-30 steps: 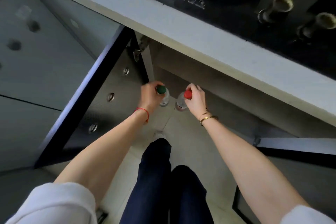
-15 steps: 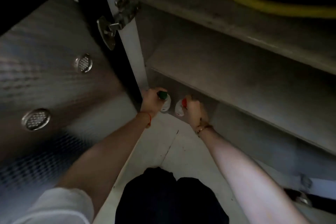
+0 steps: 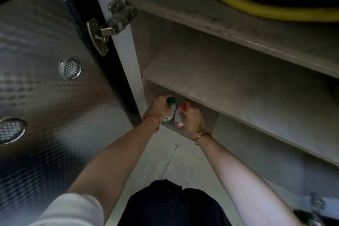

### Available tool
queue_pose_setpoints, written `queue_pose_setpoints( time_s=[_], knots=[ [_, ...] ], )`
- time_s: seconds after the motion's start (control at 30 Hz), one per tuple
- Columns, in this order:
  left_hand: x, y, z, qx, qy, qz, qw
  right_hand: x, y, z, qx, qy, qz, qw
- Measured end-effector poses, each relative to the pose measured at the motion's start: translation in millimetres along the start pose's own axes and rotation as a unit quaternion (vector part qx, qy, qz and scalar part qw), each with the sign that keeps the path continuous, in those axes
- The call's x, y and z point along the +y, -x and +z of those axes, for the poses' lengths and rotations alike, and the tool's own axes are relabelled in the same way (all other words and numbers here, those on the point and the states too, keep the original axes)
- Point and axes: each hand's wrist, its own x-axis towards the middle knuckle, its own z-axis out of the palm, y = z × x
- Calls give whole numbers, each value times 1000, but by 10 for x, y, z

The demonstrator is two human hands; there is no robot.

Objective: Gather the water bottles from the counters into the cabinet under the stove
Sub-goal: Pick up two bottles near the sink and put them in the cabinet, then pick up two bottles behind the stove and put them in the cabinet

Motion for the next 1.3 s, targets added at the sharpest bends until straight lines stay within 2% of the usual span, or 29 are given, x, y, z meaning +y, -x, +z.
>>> queue_pose_setpoints(
  time_s=[0.17, 0.43, 0.7, 0.9, 1.1, 1.3],
  knots=[
    [161, 215, -125, -54, -10, -11, 998, -47, 140, -98, -11, -95, 6, 995],
    [465, 813, -592, -48, -18, -21, 998, -226, 744, -600, -21, -92, 13, 996],
    [1153, 1914, -1590, -10, -38, 9, 999, -826, 1552, -1734, -4, -83, 26, 996],
    [1819, 2928, -2492, 25, -110, 61, 992, -1368, 2225, -2864, -23, -84, 38, 995],
    [2589, 3953, -3333, 71, -132, 77, 986, -1825, 2899, -3942, -3, -73, 5, 997],
    [3000, 4759, -4046, 106, -145, 103, 978, -2260, 3495, -4684, 48, -64, -51, 996]
  ],
)
